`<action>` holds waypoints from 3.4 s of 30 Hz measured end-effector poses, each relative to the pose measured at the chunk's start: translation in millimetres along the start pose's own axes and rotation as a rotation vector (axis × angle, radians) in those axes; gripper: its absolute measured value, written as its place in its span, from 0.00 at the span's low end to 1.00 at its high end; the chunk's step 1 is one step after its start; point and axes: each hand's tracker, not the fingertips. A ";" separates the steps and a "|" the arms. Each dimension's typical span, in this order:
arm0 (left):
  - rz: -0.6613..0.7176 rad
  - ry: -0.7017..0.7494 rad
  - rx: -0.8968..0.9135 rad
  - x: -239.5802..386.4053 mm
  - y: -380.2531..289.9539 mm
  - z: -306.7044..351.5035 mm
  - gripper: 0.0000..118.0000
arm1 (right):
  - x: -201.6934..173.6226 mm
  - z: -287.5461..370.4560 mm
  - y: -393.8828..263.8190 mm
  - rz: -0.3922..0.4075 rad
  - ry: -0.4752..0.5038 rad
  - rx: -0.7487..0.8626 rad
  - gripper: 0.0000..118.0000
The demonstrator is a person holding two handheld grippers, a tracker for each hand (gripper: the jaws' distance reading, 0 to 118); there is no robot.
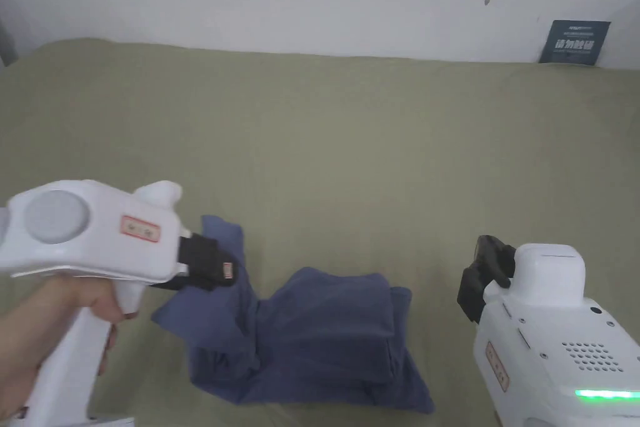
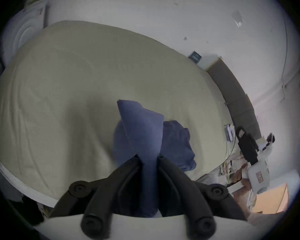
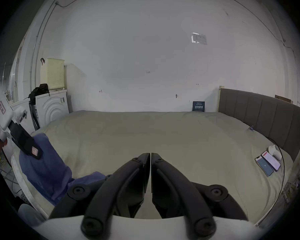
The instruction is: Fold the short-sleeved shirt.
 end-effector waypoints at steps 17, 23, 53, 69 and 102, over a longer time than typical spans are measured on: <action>-0.030 -0.083 -0.027 93.7 -10.4 -136.0 0.92 | 12.7 -2.0 0.1 0.020 -0.048 0.000 0.07; 0.111 -0.240 0.084 51.1 -17.6 -92.3 0.11 | 18.0 -3.7 -4.1 -0.007 -0.055 -0.018 0.07; 0.166 -0.302 0.025 -4.7 -51.9 -84.8 0.00 | -34.5 -17.9 -35.2 0.012 0.091 -0.182 0.07; 0.265 -0.150 0.010 -100.4 -61.8 -71.3 0.02 | -63.6 -94.3 -110.4 0.059 0.140 -0.505 0.06; 0.269 -0.346 -0.104 -84.7 -33.6 -110.9 0.25 | -26.6 -36.8 -35.2 -0.002 0.170 -0.457 0.07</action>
